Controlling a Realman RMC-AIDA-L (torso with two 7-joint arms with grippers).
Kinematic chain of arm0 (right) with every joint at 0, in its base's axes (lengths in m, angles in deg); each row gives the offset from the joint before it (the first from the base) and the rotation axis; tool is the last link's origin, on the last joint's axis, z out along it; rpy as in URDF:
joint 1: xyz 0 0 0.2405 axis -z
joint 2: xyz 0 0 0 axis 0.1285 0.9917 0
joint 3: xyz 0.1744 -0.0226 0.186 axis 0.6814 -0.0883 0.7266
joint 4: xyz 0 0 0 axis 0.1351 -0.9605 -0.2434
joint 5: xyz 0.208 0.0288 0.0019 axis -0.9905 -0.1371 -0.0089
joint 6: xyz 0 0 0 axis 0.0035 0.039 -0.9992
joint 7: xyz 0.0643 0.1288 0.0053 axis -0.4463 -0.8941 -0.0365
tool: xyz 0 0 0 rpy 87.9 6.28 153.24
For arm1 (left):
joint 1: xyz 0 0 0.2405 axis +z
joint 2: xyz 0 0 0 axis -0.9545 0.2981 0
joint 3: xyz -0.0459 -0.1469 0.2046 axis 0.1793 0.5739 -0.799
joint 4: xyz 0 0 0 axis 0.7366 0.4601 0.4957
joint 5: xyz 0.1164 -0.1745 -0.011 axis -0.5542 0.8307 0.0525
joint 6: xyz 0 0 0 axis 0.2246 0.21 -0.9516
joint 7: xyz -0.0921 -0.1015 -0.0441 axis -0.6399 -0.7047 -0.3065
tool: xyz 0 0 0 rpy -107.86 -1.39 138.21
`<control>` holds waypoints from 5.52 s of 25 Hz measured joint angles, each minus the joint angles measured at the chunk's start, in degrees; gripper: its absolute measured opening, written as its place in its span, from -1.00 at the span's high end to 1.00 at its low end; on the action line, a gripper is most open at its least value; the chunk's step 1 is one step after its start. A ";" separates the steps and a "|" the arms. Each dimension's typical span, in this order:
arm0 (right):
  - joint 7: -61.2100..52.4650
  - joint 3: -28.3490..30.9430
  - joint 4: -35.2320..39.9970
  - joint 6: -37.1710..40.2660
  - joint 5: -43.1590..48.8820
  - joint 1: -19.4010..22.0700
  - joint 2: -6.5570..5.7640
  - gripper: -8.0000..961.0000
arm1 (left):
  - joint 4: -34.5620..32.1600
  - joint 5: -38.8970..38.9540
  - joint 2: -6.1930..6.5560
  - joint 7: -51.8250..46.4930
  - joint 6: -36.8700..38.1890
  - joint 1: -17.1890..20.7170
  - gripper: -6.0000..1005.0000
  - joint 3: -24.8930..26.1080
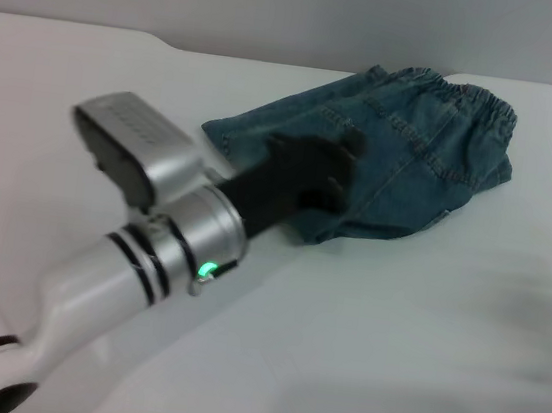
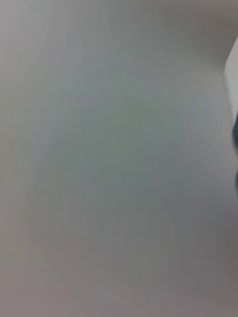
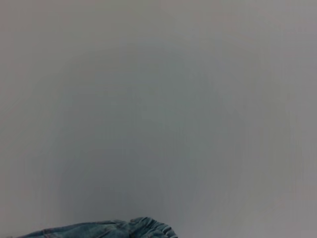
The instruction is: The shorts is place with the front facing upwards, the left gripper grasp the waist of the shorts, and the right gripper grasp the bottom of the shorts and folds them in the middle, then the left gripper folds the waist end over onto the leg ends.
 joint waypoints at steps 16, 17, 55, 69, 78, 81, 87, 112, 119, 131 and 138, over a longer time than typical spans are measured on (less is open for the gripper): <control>-0.25 -0.85 -0.90 9.09 1.63 -6.77 -0.75 0.98 | -0.64 0.26 -0.02 -1.65 -7.49 -8.27 0.99 -2.98; -0.45 -0.93 -0.97 11.31 1.66 -8.03 -0.80 0.98 | -0.64 0.26 -0.02 -1.65 -7.49 -8.27 0.99 -2.98; -20.69 9.22 -21.78 49.28 30.57 -18.19 -4.20 0.98 | -4.94 0.24 0.52 3.75 -2.33 1.81 0.99 15.63; -22.99 10.88 -5.53 47.89 30.20 -28.36 -3.50 0.98 | -5.96 0.23 0.36 3.77 -2.17 0.34 0.99 15.35; -23.66 10.42 -4.11 47.90 30.40 -27.54 -1.27 0.98 | -7.33 0.21 0.15 3.77 -2.48 -1.37 0.99 15.34; -23.74 10.35 -2.68 47.88 30.25 -27.86 -0.90 0.98 | -7.43 0.18 0.15 3.77 -2.49 -1.46 0.99 15.34; -25.27 9.32 -2.10 46.93 30.17 -27.41 -0.33 0.98 | -7.93 0.13 0.15 3.69 -2.50 -1.63 0.99 15.09; -31.10 -11.63 -5.36 46.19 20.18 -29.81 0.54 0.99 | -7.80 0.18 0.06 3.28 -2.47 -2.08 0.99 13.93; -30.73 -15.17 -5.39 47.11 16.66 -33.26 0.53 0.99 | -7.60 0.18 0.06 3.33 -2.38 -2.14 0.99 13.56; -29.62 -19.31 -12.29 47.18 16.53 -26.79 0.52 0.99 | -7.57 0.25 0.07 3.26 -2.07 -1.68 0.99 13.51; -19.93 -15.49 -19.51 45.33 16.54 -17.22 0.23 0.99 | -7.85 0.15 0.07 3.24 -2.07 -2.05 0.99 13.47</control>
